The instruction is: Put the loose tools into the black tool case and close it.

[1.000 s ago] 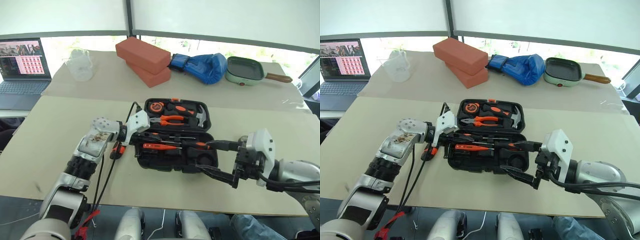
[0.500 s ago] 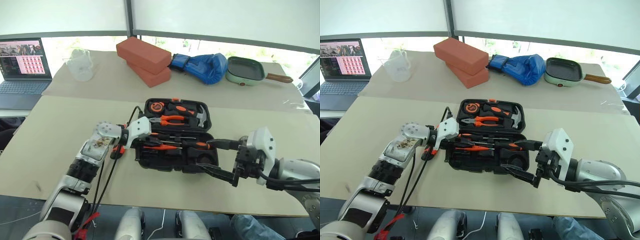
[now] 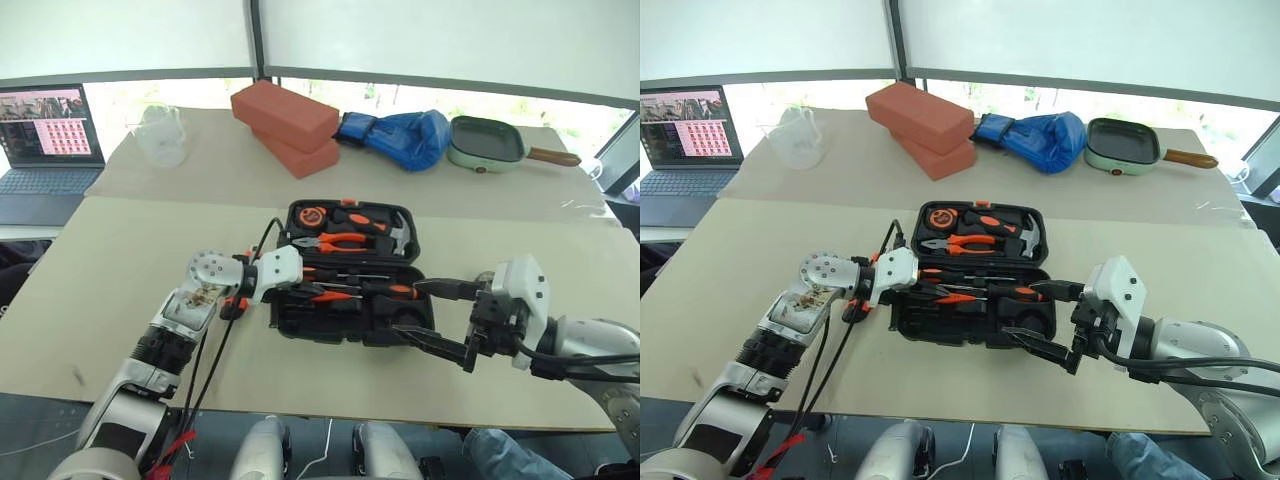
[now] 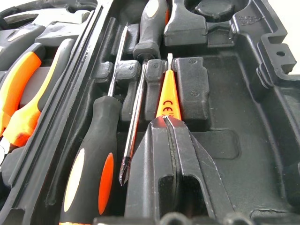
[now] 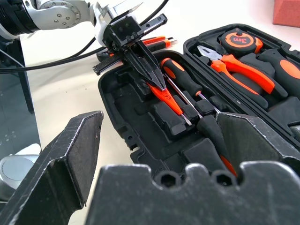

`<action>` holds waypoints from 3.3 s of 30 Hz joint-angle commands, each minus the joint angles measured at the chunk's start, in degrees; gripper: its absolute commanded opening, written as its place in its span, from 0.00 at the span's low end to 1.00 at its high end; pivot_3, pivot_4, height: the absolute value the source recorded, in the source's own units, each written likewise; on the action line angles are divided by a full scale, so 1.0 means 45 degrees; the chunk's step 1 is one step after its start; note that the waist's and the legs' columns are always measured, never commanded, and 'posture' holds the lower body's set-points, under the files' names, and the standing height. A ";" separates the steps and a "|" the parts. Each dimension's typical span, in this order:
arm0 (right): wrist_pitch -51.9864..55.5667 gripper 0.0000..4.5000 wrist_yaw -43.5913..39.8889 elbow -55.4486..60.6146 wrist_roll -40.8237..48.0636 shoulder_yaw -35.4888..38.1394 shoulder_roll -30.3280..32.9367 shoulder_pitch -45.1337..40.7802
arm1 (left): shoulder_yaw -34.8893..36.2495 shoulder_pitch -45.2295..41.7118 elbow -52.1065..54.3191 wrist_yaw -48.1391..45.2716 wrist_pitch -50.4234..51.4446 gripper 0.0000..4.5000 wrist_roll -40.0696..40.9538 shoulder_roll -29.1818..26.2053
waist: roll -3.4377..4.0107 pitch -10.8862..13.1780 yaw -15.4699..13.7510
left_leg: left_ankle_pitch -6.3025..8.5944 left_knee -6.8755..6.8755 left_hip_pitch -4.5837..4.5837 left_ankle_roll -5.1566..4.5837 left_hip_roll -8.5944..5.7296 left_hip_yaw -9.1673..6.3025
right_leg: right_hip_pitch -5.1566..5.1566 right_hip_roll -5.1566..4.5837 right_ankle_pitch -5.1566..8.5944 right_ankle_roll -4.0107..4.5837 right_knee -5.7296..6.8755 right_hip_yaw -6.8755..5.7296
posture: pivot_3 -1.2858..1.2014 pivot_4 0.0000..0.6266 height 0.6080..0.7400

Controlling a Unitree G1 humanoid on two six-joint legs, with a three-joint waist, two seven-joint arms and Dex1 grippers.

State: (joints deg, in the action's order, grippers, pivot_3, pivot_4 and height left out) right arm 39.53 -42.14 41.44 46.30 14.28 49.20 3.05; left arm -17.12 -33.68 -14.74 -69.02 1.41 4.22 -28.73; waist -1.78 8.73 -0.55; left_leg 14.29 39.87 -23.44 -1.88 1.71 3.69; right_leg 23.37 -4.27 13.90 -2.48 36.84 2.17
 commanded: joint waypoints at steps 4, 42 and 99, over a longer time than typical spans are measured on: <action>-0.0003 1.00 -0.0016 0.0020 0.0102 0.0064 0.0051 -0.0319 | -0.0331 0.0394 -0.0725 0.0087 0.0533 0.01 -0.0355 -0.0033 | 0.0013 -0.0017 0.0008 | 0.0004 -0.0018 0.0058 -0.0003 0.0008 0.0003 | -0.0054 -0.0002 0.0002 0.0001 -0.0020 0.0000 | 0.52 0.24 0.99; -0.1904 1.00 -0.3910 -0.3369 -0.2152 -0.3630 -0.0714 -0.5337 | 1.1117 0.8647 1.0454 0.3954 1.3341 1.00 0.5894 -0.5896 | -0.0066 -0.0007 -0.0156 | 0.0011 -0.0062 0.0028 0.0011 0.0037 0.0015 | 0.0077 -0.0061 0.0033 0.0057 -0.0040 -0.0032 | 0.52 0.24 0.99; -0.0355 1.00 -0.0587 0.0601 -0.0383 -0.0994 -0.0061 -0.1542 | -0.0635 -0.4755 0.4261 -0.2043 0.7898 0.32 0.3635 -0.4693 | -0.0127 0.0018 -0.0182 | 0.0015 0.0006 -0.0192 -0.0011 -0.0006 0.0026 | 0.0184 -0.0024 0.0000 -0.0006 -0.0032 -0.0005 | 0.52 0.24 0.99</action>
State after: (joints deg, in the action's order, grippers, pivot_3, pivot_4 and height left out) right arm 37.82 -44.94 41.89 43.58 7.74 48.28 -4.48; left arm -18.89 -53.00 1.88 -75.05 38.95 20.44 -51.09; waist -2.35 8.81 -1.37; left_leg 14.36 39.90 -24.30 -1.93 1.64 3.80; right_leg 24.18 -4.36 13.91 -2.51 36.70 2.14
